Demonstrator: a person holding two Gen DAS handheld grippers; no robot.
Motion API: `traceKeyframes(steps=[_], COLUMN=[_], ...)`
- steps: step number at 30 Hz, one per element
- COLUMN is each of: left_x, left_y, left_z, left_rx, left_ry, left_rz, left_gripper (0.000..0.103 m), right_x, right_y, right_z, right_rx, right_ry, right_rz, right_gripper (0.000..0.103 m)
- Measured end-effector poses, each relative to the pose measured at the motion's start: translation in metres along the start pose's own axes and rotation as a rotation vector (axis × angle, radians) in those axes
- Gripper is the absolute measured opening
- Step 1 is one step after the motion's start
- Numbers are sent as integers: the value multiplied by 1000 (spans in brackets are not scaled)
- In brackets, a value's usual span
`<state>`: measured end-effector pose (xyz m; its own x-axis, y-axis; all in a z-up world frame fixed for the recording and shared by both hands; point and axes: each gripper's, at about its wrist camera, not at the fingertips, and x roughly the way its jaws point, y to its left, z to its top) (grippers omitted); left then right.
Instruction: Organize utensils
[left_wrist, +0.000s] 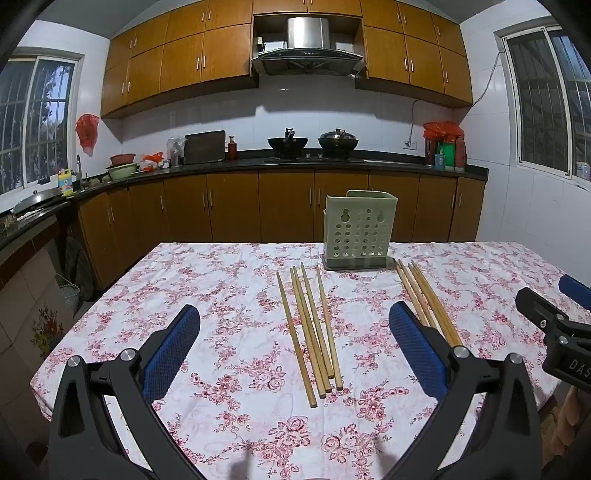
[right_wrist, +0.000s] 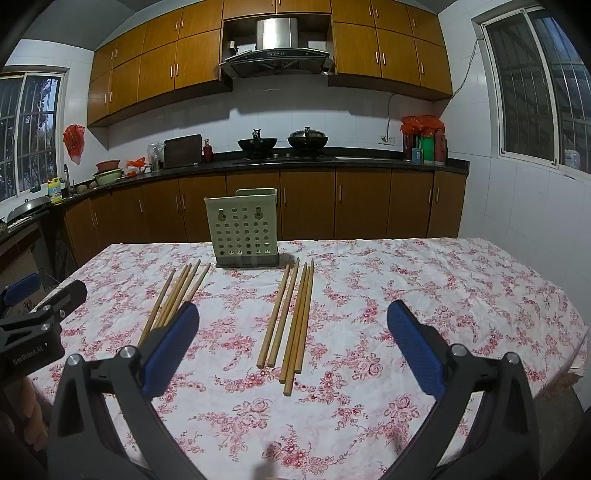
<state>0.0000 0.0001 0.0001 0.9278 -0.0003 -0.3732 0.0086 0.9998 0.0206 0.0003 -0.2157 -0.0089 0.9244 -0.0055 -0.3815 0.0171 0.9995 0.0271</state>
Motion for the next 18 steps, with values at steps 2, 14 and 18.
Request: traceKeyframes(steps=[2, 14, 18], left_x=[0, -1, -1], left_y=[0, -2, -2], left_z=[0, -2, -3], left_rx=[0, 2, 0], left_ry=[0, 2, 1], left_rz=[0, 0, 0], left_gripper=[101, 101, 101], right_x=[0, 2, 2], right_y=[0, 0, 0], right_z=[0, -1, -2], right_rx=[0, 1, 2], right_ry=[0, 1, 2], right_rz=[0, 0, 1], right_gripper=[99, 99, 99])
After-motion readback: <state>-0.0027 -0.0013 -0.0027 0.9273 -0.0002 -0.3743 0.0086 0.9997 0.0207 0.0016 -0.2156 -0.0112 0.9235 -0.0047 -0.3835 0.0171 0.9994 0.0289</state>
